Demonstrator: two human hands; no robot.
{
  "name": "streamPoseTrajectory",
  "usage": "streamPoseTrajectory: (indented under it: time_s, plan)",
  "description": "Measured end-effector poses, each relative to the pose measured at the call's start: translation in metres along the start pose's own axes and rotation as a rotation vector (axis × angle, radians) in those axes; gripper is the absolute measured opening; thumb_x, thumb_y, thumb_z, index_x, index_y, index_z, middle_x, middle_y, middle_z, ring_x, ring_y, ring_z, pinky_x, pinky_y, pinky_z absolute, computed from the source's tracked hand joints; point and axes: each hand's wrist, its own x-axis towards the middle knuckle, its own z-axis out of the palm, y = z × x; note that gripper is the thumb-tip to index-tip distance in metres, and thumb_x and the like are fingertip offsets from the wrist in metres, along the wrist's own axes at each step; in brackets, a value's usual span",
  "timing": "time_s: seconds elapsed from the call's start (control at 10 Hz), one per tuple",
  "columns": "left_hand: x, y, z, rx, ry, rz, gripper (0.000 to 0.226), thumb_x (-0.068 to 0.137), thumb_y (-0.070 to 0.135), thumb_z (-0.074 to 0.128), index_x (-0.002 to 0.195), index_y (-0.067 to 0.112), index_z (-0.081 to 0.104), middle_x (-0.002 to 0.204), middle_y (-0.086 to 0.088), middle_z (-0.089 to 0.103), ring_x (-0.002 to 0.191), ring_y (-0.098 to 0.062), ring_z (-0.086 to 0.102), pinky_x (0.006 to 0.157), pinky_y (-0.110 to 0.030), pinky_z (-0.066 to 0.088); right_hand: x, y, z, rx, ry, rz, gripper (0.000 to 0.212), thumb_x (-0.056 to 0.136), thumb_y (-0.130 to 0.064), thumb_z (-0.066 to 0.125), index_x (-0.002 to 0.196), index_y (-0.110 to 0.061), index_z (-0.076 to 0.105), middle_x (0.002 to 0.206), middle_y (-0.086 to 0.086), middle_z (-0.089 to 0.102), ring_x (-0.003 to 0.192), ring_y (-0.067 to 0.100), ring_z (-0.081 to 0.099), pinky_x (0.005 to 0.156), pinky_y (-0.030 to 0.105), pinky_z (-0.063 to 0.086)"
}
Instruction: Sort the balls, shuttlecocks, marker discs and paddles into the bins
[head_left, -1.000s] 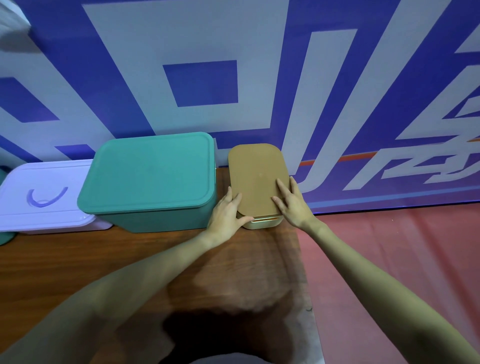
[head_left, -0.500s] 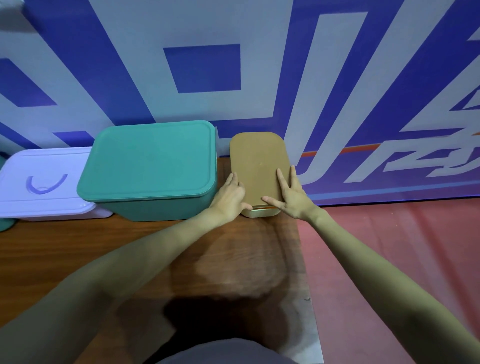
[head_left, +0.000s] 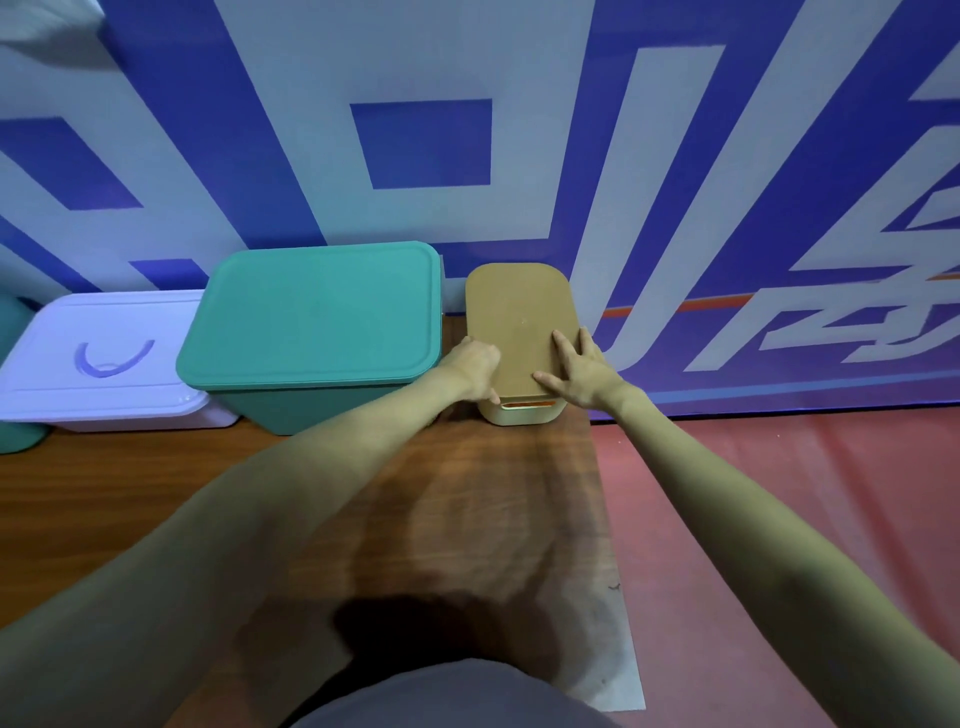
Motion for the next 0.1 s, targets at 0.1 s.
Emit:
streamPoseTrajectory:
  time_s: [0.1]
  plan:
    - [-0.0021,0.0052,-0.0113,-0.059,0.017,-0.008,0.042,0.085,0.029,0.071,0.109,-0.003,0.06,0.116,-0.021,0.062,0.108,-0.034,0.059,0.083,-0.034,0.047,-0.0024,-0.0062,-0.0102,-0.039,0.035,0.021,0.075,0.093,-0.047,0.052,0.148,-0.012,0.015,0.15,0.023,0.016,0.14,0.039,0.019,0.113,0.049,0.025]
